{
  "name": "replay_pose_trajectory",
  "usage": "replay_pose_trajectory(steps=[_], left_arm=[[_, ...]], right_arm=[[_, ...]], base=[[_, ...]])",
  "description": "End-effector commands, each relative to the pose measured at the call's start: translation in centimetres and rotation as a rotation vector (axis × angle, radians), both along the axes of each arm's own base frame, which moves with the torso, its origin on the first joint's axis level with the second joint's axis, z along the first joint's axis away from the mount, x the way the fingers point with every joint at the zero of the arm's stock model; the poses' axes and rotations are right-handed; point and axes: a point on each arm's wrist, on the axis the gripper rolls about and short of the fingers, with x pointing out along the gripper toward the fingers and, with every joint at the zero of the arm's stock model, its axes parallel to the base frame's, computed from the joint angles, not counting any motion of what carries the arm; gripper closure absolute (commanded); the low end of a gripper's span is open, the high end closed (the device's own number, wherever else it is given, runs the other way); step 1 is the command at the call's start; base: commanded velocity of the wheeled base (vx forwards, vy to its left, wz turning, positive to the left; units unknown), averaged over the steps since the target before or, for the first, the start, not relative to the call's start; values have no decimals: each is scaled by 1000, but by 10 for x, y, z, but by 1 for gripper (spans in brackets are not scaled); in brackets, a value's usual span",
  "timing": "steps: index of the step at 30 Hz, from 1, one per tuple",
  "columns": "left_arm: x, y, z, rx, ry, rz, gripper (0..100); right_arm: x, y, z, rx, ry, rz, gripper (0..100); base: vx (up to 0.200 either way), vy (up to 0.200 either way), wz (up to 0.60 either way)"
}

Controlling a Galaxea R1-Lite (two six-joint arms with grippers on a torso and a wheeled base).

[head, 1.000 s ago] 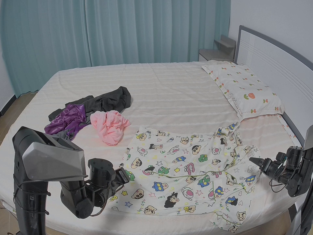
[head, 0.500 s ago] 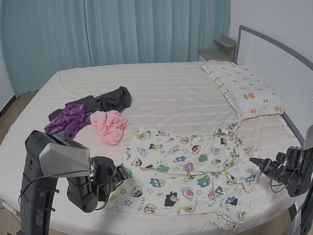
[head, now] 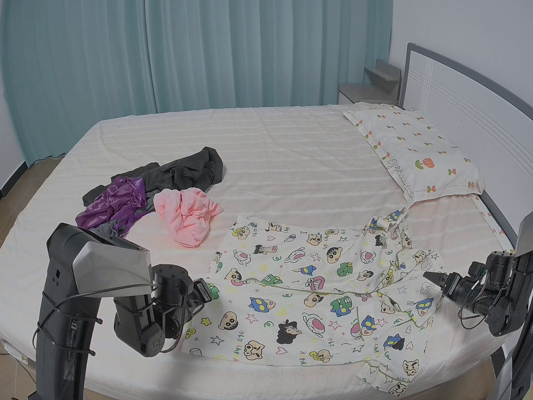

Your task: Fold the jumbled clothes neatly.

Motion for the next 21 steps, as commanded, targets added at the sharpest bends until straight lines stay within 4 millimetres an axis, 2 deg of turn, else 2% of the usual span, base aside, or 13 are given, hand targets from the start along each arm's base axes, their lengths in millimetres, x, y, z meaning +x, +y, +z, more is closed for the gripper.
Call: replay_pose_trajectory(steps=[1,13,14,21], left_arm=[[8,6,-4,-2,-3,24,100],[13,11,-7,9,-8,34,100],[13,10,-7,9,-8,33,0],[11,14,-2,5,-9,37,0]], right_arm=[[1,0,0,-3,-9,0,0],[1,-1,0,-3,-9,-1,0],[1,-1,0,-3,-9,-1,0],[-4,0,-1,-1,5,-1,0]], base=[[0,0,0],[0,0,0],[0,0,0],[0,0,0]])
